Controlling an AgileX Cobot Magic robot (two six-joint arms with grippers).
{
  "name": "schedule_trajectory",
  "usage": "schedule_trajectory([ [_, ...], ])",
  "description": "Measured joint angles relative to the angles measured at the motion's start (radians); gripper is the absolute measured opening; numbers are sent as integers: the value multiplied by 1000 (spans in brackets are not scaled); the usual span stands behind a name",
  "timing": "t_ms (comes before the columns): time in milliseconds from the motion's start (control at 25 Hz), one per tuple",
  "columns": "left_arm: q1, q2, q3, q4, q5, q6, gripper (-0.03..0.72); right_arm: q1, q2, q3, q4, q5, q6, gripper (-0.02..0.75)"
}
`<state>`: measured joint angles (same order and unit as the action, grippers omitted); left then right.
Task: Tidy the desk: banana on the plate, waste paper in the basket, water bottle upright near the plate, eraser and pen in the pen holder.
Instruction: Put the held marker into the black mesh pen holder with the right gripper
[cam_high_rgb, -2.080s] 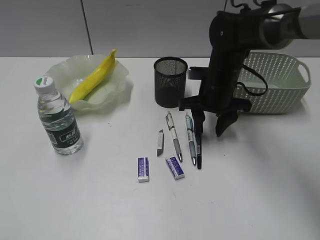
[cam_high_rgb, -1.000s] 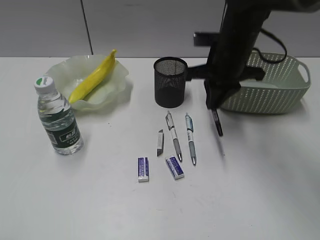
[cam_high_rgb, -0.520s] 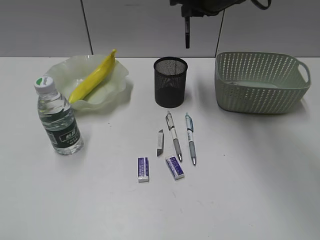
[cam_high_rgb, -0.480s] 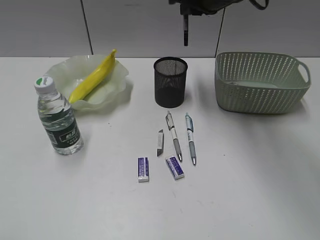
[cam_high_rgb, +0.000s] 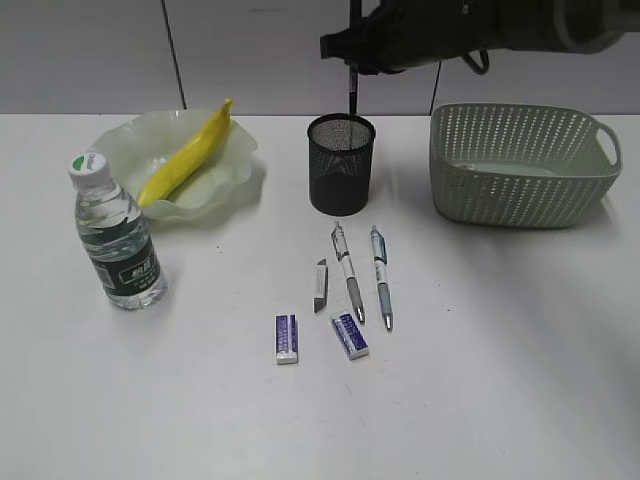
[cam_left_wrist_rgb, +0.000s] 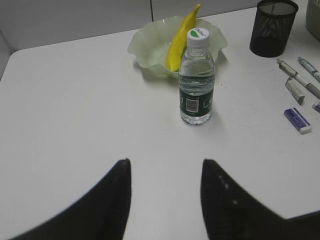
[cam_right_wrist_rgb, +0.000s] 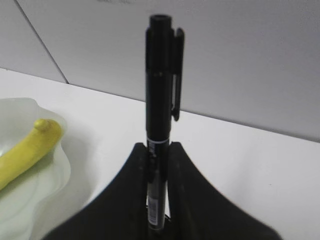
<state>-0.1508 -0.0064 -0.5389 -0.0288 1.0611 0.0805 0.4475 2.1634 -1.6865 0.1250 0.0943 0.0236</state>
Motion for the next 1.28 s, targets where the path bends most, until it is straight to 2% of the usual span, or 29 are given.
schedule_trajectory([
  [520, 0, 0, 0, 0, 0, 0, 342, 21, 86, 2, 0, -14, -2, 92],
  [600, 0, 0, 0, 0, 0, 0, 342, 24, 86, 2, -1, -14, -2, 133],
  [680, 0, 0, 0, 0, 0, 0, 342, 24, 86, 2, -5, -12, -2, 221],
  [800, 0, 0, 0, 0, 0, 0, 342, 24, 86, 2, -8, 29, -3, 396],
  [880, 0, 0, 0, 0, 0, 0, 342, 24, 81, 2, -10, 82, -3, 465],
  [1080, 0, 0, 0, 0, 0, 0, 342, 25, -5, 2, -77, 299, -4, 507],
  [1280, 0, 0, 0, 0, 0, 0, 342, 25, -161, 2, -125, 550, -6, 489],
])
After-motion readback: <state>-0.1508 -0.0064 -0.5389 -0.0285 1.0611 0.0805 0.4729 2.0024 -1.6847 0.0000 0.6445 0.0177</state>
